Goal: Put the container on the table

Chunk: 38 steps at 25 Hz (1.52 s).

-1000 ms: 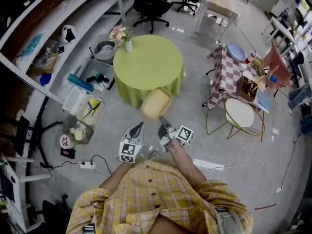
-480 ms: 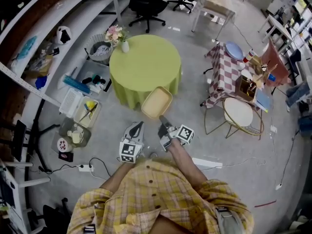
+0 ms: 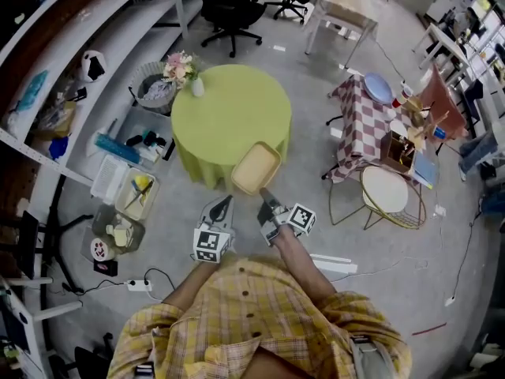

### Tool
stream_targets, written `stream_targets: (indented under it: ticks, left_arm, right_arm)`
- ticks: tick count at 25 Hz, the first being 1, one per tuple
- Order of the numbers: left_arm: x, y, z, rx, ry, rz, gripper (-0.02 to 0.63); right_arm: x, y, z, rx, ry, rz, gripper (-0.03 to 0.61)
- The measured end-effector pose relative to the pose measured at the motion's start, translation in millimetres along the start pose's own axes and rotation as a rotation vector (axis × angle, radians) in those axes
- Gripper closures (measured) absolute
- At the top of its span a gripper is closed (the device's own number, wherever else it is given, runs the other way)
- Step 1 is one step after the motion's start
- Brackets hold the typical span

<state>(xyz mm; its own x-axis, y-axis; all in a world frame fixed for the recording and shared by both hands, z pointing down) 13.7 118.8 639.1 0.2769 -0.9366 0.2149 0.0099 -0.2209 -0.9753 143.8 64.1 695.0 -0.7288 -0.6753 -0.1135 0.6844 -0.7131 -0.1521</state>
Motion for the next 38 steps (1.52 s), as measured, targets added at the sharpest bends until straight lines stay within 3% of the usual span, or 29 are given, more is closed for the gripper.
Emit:
stream_targets:
  ticks: [5, 9, 16, 26, 38]
  left_arm:
    - [37, 14, -32, 0.011, -0.013, -0.003, 0.609]
    - [61, 30, -61, 0.005, -0.015, -0.005, 0.61]
    - [97, 44, -106, 0.013, -0.031, -0.022, 0.609]
    - [135, 54, -153, 0.002, -0.081, -0.042, 0.609]
    - [172, 61, -190, -0.017, -0.166, -0.069, 0.609]
  right_arm:
    - [46, 16, 4, 0.019, 0.01, 0.008, 0.566]
    - [78, 28, 2, 0.003, -0.057, 0.011, 0.566]
    - [138, 44, -1, 0.0, -0.024, 0.032, 0.566]
    - [190, 55, 6, -0.014, -0.106, 0.061, 0.566]
    - [236, 67, 9, -0.028, -0.121, 0.119, 0.566]
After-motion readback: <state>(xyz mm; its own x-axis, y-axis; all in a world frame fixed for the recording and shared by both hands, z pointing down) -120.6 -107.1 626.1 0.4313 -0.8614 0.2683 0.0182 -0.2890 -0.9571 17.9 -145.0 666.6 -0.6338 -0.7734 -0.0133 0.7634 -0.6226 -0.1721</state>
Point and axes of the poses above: the fingertips, and each gripper's own axes: x forward along the fingers, z to its right, y out of its top, the point moved 2 cm from there along -x, backward along the fingers, and after that the axes turned 10 degrees about y, right-handed, at the moved point
